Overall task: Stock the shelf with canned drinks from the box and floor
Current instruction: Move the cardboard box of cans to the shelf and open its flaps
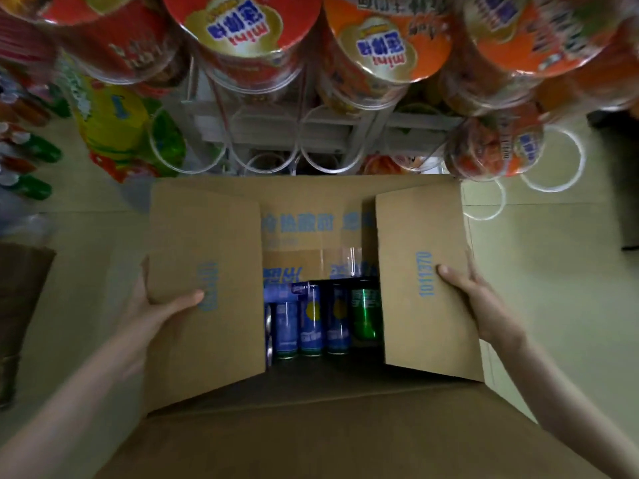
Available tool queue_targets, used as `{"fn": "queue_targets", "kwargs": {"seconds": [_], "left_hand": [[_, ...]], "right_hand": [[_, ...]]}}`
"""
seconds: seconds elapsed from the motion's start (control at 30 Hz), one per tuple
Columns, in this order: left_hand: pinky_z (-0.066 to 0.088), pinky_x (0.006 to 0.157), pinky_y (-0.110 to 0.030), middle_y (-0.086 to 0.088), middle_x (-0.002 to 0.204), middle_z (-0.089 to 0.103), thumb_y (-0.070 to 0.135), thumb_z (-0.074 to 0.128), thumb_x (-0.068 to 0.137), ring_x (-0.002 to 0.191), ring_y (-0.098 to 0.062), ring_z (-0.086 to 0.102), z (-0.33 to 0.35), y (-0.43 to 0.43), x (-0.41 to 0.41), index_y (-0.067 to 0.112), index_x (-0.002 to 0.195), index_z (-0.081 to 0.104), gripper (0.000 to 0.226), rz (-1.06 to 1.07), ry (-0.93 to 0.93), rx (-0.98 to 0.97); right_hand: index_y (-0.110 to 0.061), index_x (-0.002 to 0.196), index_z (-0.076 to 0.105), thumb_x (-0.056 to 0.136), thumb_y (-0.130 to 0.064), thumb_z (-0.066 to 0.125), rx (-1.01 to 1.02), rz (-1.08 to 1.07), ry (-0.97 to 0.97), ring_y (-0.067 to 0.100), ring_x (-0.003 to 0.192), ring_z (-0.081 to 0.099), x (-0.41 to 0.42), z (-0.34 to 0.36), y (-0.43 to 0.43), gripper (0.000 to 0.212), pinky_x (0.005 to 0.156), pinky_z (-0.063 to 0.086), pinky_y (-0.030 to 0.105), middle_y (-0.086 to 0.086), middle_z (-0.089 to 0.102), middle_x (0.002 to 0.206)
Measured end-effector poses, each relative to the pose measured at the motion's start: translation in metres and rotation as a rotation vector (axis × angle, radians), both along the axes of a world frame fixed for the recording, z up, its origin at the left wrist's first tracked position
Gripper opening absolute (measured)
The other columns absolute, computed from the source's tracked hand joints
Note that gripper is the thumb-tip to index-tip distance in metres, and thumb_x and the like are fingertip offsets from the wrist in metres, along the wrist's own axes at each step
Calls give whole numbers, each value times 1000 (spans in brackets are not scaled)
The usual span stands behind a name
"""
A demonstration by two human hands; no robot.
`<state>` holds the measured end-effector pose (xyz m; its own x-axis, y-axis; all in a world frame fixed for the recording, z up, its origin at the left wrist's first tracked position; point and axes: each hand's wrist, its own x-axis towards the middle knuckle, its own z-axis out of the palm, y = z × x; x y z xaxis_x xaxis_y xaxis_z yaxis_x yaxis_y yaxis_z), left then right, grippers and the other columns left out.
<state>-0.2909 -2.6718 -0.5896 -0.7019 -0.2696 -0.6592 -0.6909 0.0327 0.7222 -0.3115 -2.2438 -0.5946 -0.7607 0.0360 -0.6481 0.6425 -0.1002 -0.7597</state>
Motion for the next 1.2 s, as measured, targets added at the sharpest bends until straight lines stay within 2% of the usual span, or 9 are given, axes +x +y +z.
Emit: {"fn": "queue_targets", "kwargs": {"seconds": [0.1, 0.2, 0.33, 0.57, 0.73, 0.93, 1.0, 1.1, 1.2], "left_hand": [[53, 54, -16, 10, 94, 61, -1, 66, 79, 68, 1, 63, 1, 1, 4, 30, 120, 42, 56, 21, -23, -31], [52, 87, -38, 7, 103, 64, 14, 71, 76, 88, -11, 64, 5, -5, 8, 30, 127, 47, 58, 74, -36, 0], [45, 98, -46, 2, 116, 63, 23, 74, 75, 107, -22, 60, 15, -11, 22, 30, 130, 47, 62, 99, -50, -3], [44, 96, -42, 0, 116, 60, 28, 77, 72, 107, -23, 57, 39, -20, 75, 21, 128, 49, 63, 233, -78, -68], [47, 89, -41, -1, 116, 62, 33, 78, 71, 103, -23, 59, 67, -48, 126, 21, 130, 50, 66, 323, -108, -105], [48, 90, -45, 0, 116, 61, 44, 80, 61, 103, -24, 60, 133, -102, 187, 25, 131, 47, 79, 454, -123, -111], [47, 92, -47, 0, 117, 61, 48, 81, 57, 104, -24, 59, 157, -123, 206, 25, 133, 46, 87, 515, -111, -93], [49, 91, -46, 1, 113, 64, 41, 81, 61, 101, -21, 62, 191, -159, 233, 24, 129, 49, 78, 615, -71, -68], [51, 89, -41, 1, 111, 66, 29, 82, 67, 97, -17, 64, 218, -200, 257, 23, 122, 52, 63, 731, 8, -70]], "right_hand": [[-34, 147, 22, 83, -18, 57, -8, 9, 1, 22, 100, 68, 6, 7, -3, 75, 67, 57, 33, 4, 60, 129], [-36, 146, 24, 83, -17, 57, -18, 1, 3, 23, 98, 68, 13, 20, -8, 74, 67, 57, 34, 3, 62, 126], [-34, 144, 29, 81, -14, 61, -9, 33, -42, 24, 94, 70, 20, 40, -22, 73, 65, 57, 34, 4, 66, 119], [-43, 137, 38, 78, -16, 66, 13, 151, -112, 27, 102, 67, 26, 61, -45, 71, 74, 57, 37, 5, 65, 121], [-47, 135, 39, 80, -13, 62, -18, 245, -116, 26, 98, 68, 34, 80, -81, 69, 69, 58, 35, 3, 68, 115], [-33, 139, 39, 77, -16, 65, 3, 402, -113, 23, 89, 71, 36, 137, -150, 69, 64, 57, 32, 7, 69, 113], [-37, 138, 40, 71, -21, 72, 15, 457, -100, 21, 84, 71, 33, 162, -183, 76, 61, 57, 30, 5, 71, 106], [-40, 131, 46, 35, -40, 93, 33, 556, -86, 21, 80, 72, 32, 195, -241, 107, 58, 57, 31, 5, 73, 101], [-43, 121, 52, 43, -36, 88, 44, 644, -35, 17, 72, 71, 28, 218, -307, 86, 55, 57, 28, 1, 74, 96]]}}
